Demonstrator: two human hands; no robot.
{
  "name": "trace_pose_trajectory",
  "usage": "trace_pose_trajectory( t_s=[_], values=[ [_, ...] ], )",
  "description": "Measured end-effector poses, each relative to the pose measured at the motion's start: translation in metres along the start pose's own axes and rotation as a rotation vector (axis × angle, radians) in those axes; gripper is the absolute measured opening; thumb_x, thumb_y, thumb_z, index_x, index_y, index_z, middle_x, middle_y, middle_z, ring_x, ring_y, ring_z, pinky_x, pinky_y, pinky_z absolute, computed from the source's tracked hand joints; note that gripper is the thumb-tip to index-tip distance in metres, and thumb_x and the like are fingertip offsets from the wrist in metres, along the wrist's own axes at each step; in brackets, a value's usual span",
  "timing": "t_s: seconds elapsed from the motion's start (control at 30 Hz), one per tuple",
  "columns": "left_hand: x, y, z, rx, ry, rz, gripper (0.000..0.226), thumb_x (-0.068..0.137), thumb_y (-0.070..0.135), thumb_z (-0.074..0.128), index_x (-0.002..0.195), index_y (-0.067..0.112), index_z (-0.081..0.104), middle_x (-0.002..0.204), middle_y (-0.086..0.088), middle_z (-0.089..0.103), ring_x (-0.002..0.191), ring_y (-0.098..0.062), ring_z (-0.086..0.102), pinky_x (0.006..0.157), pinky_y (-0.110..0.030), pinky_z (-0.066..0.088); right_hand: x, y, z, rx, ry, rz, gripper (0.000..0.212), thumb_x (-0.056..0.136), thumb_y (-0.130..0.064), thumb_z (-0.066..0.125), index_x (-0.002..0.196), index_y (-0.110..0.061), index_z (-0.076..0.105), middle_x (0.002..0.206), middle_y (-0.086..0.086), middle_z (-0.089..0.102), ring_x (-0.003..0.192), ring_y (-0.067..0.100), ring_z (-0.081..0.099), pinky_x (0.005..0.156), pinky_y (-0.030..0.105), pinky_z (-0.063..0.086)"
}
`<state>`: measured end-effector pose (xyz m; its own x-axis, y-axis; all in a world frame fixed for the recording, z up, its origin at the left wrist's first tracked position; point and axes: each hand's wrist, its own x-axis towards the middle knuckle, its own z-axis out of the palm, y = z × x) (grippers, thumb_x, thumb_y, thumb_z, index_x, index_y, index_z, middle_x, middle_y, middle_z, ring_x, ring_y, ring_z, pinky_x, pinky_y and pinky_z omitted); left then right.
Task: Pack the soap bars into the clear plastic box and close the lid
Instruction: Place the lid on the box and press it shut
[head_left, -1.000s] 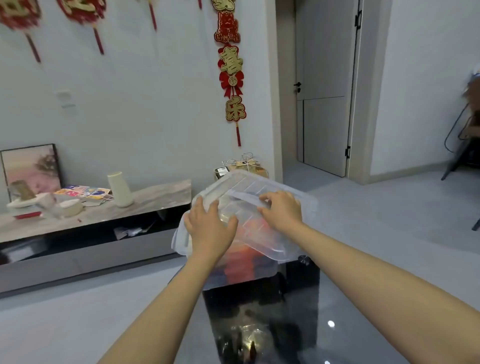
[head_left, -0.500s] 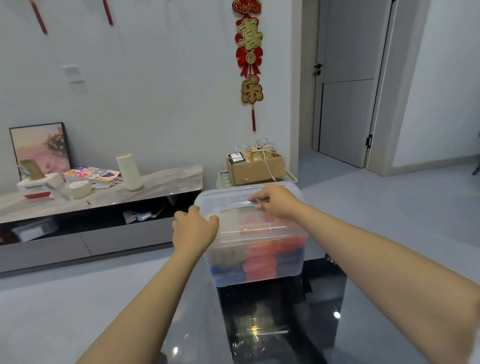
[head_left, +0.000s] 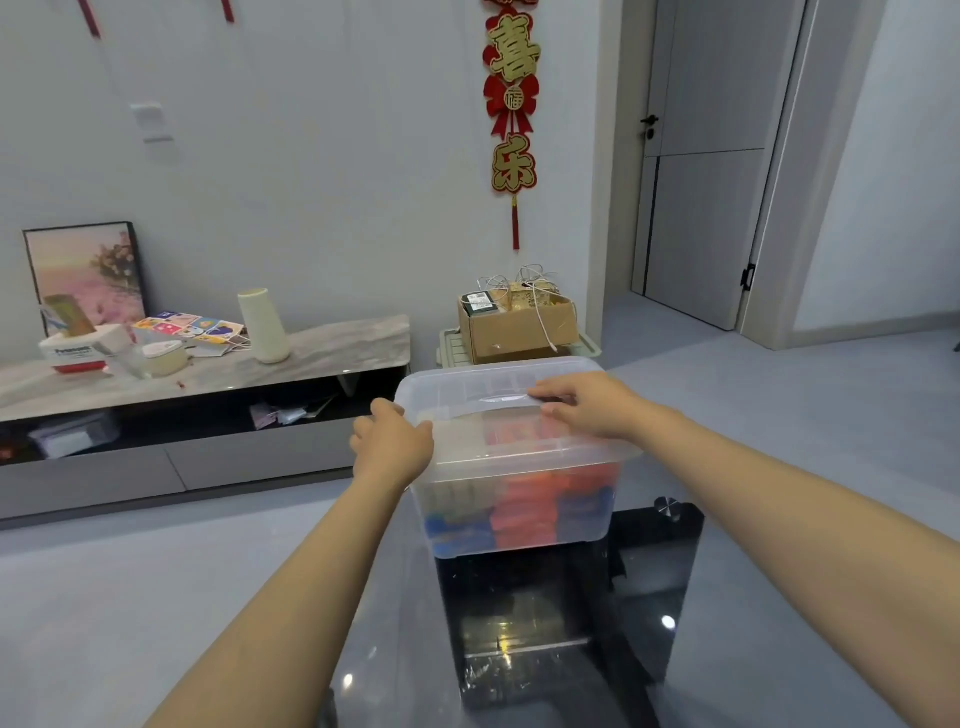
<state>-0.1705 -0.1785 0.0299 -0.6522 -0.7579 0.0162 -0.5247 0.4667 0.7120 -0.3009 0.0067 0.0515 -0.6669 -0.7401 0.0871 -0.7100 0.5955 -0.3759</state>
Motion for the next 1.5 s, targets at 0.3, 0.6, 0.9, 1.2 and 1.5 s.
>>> trace_pose_trajectory(
  t_s=[0.3,0.6,0.9,1.2,1.5],
  values=[
    [0.011,-0.005,-0.007,-0.246,-0.120,-0.119,0.059,0.088,0.030,0.059,0.134,0.013,0.028,0.138,-0.016,0.042,0.112,-0.034,0.051,0.093,-0.043,0.046,-0.005,0.019,0.009,0.071,0.207,0.409,0.043,0.095,-0.024,0.040,0.133,-0.007,0.046,0.139,0.015,0.050,0.124,0.034,0.048,0.097,0.038,0.042],
    [0.015,-0.010,-0.013,-0.294,-0.050,-0.233,0.080,0.067,0.040,0.079,0.126,-0.003,0.047,0.127,-0.021,0.056,0.109,-0.039,0.058,0.093,-0.050,0.051,-0.014,0.022,0.015,0.665,0.291,0.768,0.061,0.083,-0.044,0.058,0.128,-0.003,0.048,0.126,0.015,0.056,0.109,0.035,0.057,0.076,0.035,0.045],
    [0.004,-0.007,-0.009,-0.203,0.051,-0.071,0.040,0.079,0.035,0.071,0.096,-0.002,0.067,0.101,-0.018,0.068,0.084,-0.030,0.059,0.077,-0.041,0.054,-0.018,0.013,0.015,0.422,0.551,0.671,0.033,0.089,-0.024,0.057,0.112,-0.002,0.065,0.115,0.017,0.064,0.098,0.035,0.062,0.076,0.033,0.047],
    [0.003,-0.001,0.003,-0.197,0.072,0.002,0.034,0.074,0.036,0.073,0.078,0.003,0.070,0.063,-0.002,0.059,0.063,-0.020,0.056,0.049,-0.026,0.038,-0.013,0.039,0.005,0.420,0.577,0.608,0.023,0.088,-0.015,0.057,0.092,0.003,0.070,0.098,0.019,0.070,0.074,0.029,0.054,0.066,0.029,0.042],
    [-0.001,0.026,0.018,0.060,-0.026,-0.020,0.041,0.084,0.032,0.061,0.104,-0.003,0.062,0.103,-0.019,0.066,0.081,-0.029,0.054,0.062,-0.031,0.038,-0.013,0.050,-0.017,0.244,0.311,0.612,0.016,0.083,-0.015,0.054,0.089,-0.002,0.062,0.105,0.019,0.065,0.077,0.032,0.054,0.062,0.030,0.038]
  ],
)
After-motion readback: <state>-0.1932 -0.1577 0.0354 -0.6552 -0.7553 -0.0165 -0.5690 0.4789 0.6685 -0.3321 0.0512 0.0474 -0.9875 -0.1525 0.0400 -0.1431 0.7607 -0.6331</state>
